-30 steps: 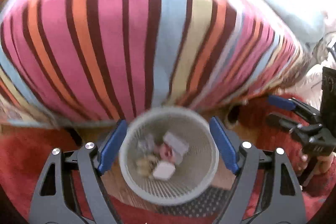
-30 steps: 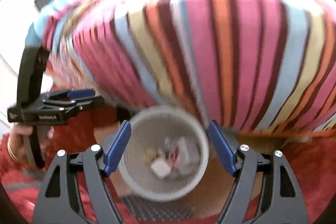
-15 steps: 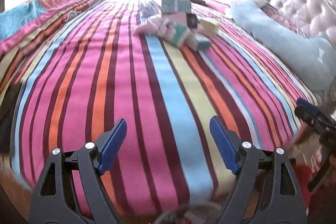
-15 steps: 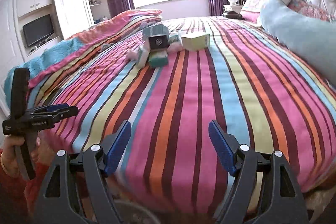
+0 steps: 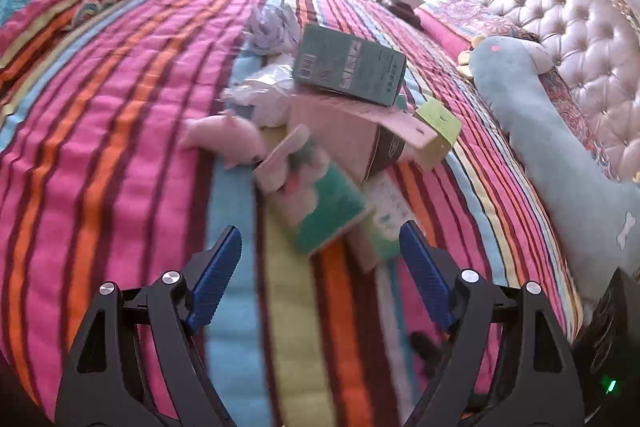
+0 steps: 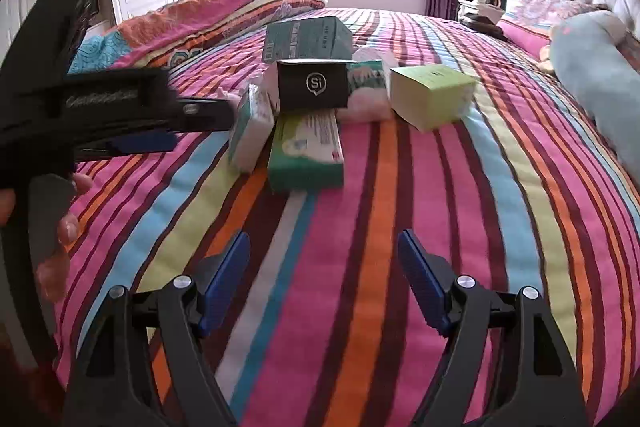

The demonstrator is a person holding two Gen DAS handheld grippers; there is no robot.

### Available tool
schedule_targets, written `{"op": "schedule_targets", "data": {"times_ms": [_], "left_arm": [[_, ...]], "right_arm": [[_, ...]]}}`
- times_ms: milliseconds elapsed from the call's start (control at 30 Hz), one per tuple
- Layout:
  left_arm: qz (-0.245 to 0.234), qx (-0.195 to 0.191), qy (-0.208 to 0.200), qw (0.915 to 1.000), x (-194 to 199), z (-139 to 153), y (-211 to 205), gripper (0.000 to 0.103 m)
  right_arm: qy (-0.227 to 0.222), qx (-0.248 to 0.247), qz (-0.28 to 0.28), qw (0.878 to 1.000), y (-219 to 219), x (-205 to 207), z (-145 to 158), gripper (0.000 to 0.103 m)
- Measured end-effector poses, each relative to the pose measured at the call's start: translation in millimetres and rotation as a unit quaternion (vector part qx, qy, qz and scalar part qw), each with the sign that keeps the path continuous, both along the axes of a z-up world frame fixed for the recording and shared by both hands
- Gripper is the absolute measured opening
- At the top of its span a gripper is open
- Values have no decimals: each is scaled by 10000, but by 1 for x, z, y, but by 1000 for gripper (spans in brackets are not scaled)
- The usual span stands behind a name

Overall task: Collect trash
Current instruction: 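Grasp floral tissue pack with left tool while right tool grasps green Ve box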

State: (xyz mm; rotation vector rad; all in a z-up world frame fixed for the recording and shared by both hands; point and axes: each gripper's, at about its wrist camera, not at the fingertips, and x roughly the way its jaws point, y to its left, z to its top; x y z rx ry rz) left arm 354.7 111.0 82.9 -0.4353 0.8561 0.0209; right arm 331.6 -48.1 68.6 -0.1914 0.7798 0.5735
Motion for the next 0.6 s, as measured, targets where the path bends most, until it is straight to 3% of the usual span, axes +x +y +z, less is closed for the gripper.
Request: {"op": "schedule_targets", "data": {"times_ms": [100,300,533,600], "left_arm": [[151,-428,330,9984,25,-13,0,79],[541,-630,684,9942,42,-31,10,79],[454,-301,825,9951,58,-32,5,79],[435,-273,758,9958,61,-31,5,70]], "right_arm": [[82,20,37,10000,7,10,2,72],[63,-348,165,9992,32,25,-4,72],[374,-488,197,9979,41,44,-15,72],[309,-528,147,9980,39,46,-14,72]]}}
